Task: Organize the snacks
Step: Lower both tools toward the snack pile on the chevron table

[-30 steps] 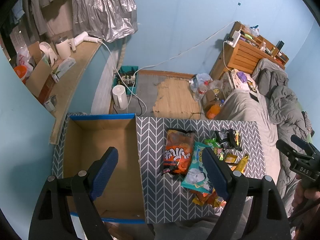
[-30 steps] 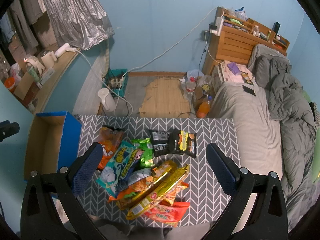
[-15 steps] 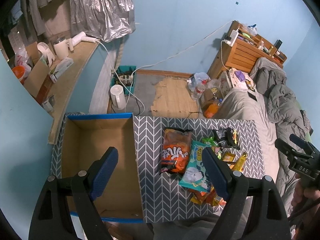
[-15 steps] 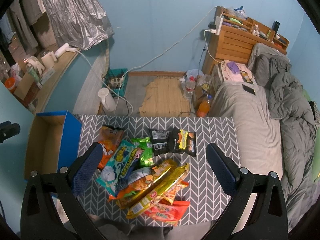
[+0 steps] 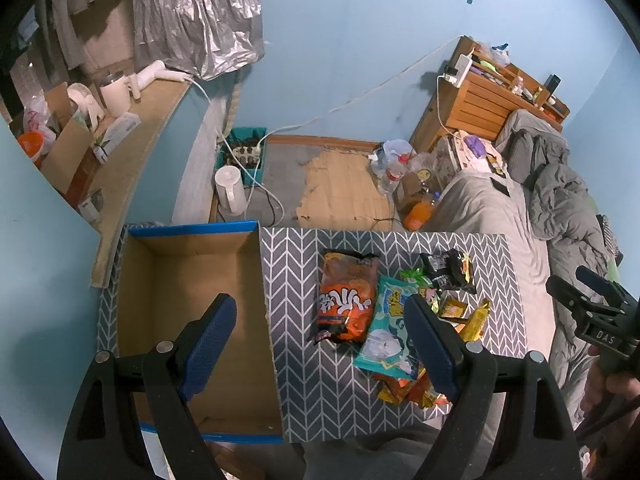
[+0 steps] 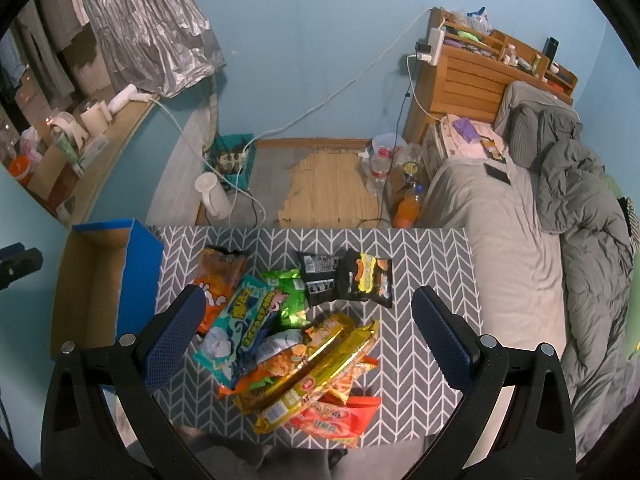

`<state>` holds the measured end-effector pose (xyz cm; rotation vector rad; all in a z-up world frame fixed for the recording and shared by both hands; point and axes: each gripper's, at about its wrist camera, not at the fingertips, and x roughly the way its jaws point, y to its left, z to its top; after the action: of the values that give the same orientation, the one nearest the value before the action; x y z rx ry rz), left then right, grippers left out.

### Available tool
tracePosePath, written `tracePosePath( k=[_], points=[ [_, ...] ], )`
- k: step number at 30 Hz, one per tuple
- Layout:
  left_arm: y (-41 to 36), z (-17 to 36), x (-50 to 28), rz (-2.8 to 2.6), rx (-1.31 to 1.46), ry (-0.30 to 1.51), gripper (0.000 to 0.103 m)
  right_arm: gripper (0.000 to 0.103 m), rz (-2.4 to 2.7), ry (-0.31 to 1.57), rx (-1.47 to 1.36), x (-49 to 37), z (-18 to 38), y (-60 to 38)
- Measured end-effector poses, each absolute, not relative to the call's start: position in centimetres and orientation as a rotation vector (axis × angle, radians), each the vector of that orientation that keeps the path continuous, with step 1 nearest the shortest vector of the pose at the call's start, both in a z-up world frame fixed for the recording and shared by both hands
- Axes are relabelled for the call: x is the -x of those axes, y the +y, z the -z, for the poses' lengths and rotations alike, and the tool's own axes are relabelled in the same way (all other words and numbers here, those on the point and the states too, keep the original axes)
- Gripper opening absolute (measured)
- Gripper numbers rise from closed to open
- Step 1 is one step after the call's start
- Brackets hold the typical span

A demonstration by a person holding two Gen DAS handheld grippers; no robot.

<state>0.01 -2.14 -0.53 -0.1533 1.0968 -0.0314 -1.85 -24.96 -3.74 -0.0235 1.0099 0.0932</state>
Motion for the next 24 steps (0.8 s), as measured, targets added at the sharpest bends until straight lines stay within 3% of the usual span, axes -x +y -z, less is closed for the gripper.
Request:
tracePosePath(
  k=[24],
  points=[
    [-4.8,3.1,-1.9,0.165,0.089,1.137,0.087,0.101,-0.015,1.125,-0.052,2.5,6.9,-28.6]
  ],
)
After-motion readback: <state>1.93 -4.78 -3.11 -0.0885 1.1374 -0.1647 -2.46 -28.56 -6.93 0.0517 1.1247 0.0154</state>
